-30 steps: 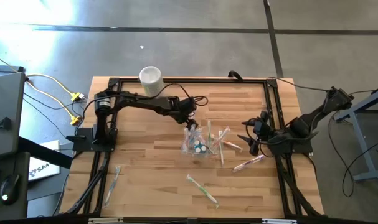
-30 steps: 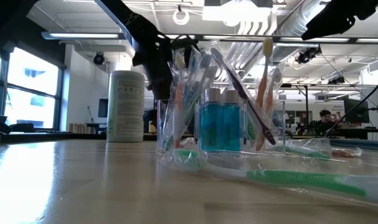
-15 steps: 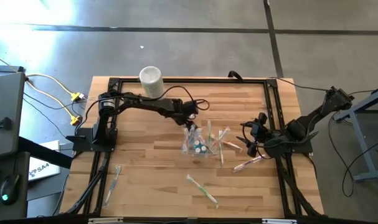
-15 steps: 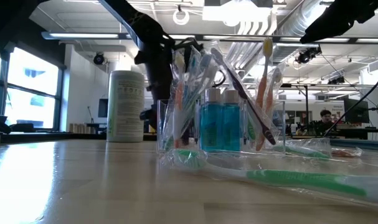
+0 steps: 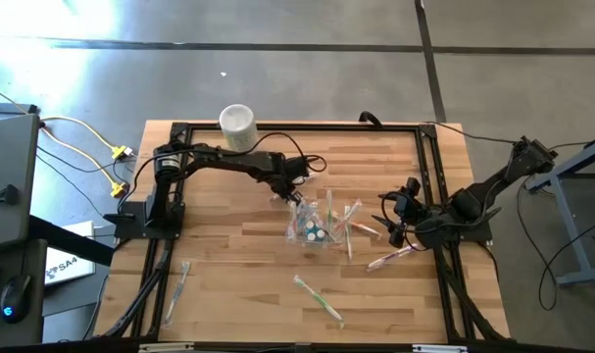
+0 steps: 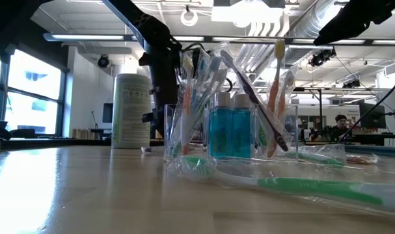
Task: Pick & Place toothbrushing station
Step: Put the violet toothbrush into the left section of the transparent organizer
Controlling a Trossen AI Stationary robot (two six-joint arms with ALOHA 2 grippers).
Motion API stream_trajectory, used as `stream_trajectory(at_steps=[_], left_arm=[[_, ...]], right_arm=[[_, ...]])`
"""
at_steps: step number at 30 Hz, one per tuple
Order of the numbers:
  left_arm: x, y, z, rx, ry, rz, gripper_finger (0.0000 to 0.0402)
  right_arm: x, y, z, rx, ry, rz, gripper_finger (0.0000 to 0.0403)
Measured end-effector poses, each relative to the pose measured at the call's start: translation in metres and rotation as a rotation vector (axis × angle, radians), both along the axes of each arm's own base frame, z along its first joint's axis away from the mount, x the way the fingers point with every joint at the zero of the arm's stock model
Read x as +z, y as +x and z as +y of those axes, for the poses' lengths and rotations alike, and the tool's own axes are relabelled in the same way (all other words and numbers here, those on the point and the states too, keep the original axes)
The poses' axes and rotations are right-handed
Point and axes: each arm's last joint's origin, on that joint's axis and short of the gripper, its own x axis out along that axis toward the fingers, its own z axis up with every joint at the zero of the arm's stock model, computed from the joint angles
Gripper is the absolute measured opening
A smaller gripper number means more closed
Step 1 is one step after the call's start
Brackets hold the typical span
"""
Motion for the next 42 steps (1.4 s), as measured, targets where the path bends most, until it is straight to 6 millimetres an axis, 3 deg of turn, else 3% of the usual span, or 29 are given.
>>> stream_trajectory(at_steps=[9,12,18,23,27,32,37,42], left_arm=[[0.042,0.000,-0.004,-0.030,0.162,0.125,0.0010],[0.070,0.001,-0.006,-0.010,0.275,0.107,0.0010],[0.110,-0.004,-0.021,-0.025,0.341,0.039,0.0010],[0.146,-0.027,-0.040,0.007,0.446,0.022,0.0010],[0.182,-0.061,-0.061,0.095,0.571,0.000,0.0010],[0.214,-0.087,-0.096,0.103,0.606,-0.216,0.0010],[0.214,-0.096,-0.131,-0.028,0.579,-0.392,0.0010],[0.183,-0.095,-0.149,-0.145,0.469,-0.521,0.0010]], right_arm=[[0.000,-0.001,0.000,0.000,-0.006,0.008,0.0270],[-0.001,-0.001,0.000,0.001,-0.007,0.011,0.0270],[-0.001,-0.001,0.000,0.002,-0.005,0.014,0.0270],[-0.001,-0.001,0.000,0.004,-0.002,0.015,0.0270],[-0.001,-0.001,0.000,0.003,-0.002,0.015,0.0270],[-0.001,-0.001,-0.001,0.003,-0.004,0.018,0.0270],[-0.002,-0.002,-0.001,-0.008,0.001,0.023,0.0270],[-0.002,-0.002,-0.001,-0.012,0.003,0.024,0.0270]])
